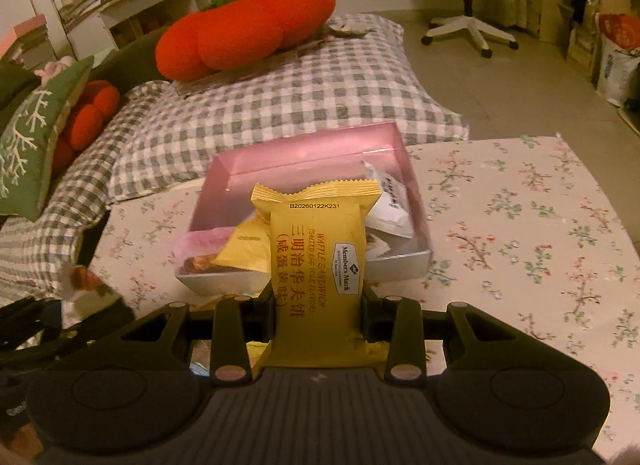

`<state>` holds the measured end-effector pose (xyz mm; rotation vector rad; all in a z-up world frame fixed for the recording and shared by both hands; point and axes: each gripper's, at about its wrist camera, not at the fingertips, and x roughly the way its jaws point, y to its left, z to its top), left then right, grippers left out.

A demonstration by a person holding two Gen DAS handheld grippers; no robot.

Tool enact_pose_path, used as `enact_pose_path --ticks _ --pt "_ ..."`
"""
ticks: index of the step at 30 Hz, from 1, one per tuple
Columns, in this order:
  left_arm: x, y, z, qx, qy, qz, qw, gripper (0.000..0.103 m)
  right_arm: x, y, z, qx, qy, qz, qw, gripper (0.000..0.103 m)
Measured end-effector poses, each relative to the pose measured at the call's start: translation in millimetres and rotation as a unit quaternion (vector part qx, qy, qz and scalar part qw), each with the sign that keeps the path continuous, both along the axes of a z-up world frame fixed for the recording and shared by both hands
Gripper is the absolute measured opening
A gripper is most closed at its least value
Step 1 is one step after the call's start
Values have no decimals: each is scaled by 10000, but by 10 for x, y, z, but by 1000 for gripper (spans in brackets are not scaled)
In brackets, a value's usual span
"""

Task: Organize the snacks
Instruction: 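Lift both held packets and carry them toward the pink box, then open both tools over the pink box to drop both packets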

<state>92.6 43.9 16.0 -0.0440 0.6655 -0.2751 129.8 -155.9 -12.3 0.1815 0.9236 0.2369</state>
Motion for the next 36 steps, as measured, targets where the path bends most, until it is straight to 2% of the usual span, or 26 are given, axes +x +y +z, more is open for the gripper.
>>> enact_pose_path --ticks 9,17,21,28,32,36 --pt "355 97 -107 -171 48 125 9998 44 231 19 73 153 -175 -43 9997 35" --pt "675 271 -197 -639 156 426 9969 44 568 -91 111 664 -283 -208 9972 35" --pt "835 272 -220 -839 201 494 9950 44 756 -75 -10 965 -112 -121 9952 35" --pt "1213 129 -367 -679 413 541 9954 44 1029 -57 -281 1154 330 -192 9926 35" --pt "1345 53 -459 -472 495 573 9960 44 1132 17 -333 1274 405 -179 9909 35" --pt "1384 19 -536 -468 573 648 9952 45 1164 138 -420 1196 474 -79 9917 35"
